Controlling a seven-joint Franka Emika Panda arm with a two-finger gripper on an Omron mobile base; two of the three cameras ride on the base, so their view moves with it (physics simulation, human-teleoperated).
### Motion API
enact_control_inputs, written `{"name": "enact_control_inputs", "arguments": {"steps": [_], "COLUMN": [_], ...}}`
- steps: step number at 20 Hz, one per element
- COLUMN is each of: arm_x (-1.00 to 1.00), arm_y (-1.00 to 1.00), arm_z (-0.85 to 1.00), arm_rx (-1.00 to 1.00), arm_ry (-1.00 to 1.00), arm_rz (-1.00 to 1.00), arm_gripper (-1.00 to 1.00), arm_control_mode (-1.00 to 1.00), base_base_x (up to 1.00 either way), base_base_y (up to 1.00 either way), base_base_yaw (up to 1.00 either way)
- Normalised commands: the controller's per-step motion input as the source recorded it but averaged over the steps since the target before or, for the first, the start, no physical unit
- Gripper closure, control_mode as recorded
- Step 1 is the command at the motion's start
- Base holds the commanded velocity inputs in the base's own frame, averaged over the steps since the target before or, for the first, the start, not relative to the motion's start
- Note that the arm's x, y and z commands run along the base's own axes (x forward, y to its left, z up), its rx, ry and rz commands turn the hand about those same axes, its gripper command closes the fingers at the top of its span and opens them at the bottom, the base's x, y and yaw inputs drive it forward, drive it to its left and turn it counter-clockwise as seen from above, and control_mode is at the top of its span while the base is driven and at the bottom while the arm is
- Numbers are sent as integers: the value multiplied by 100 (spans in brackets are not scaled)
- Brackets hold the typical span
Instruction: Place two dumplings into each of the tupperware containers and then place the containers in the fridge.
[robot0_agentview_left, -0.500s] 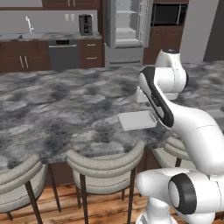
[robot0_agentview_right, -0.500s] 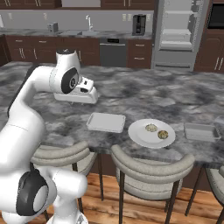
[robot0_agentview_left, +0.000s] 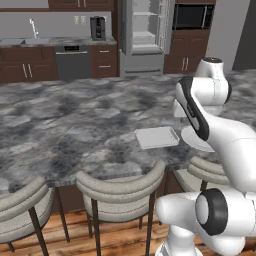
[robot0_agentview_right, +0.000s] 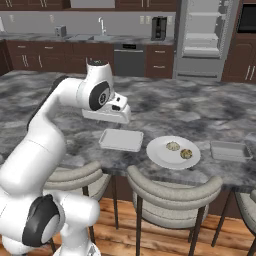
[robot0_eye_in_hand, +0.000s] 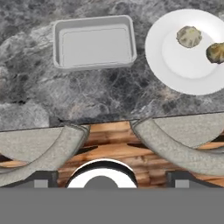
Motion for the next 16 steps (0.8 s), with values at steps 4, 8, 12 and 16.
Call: {"name": "enact_control_inputs", "arguments": {"steps": [4,8,12,16], "arm_x": [19,19,1,0], "arm_y": [-94,-86,-75,-57], "arm_z": [-29,-30,-25,-25], "arm_rx": [0,0,0,0], "arm_ry": [5,4,5,5], "arm_rz": [-16,-14,-9,-6], "arm_gripper": [-100,-100,-100,-100], "arm_control_mode": [-100,-100,-100,-100], "base_base_x": [0,0,0,0], "base_base_y": [0,0,0,0], "base_base_yaw": [0,0,0,0]}}
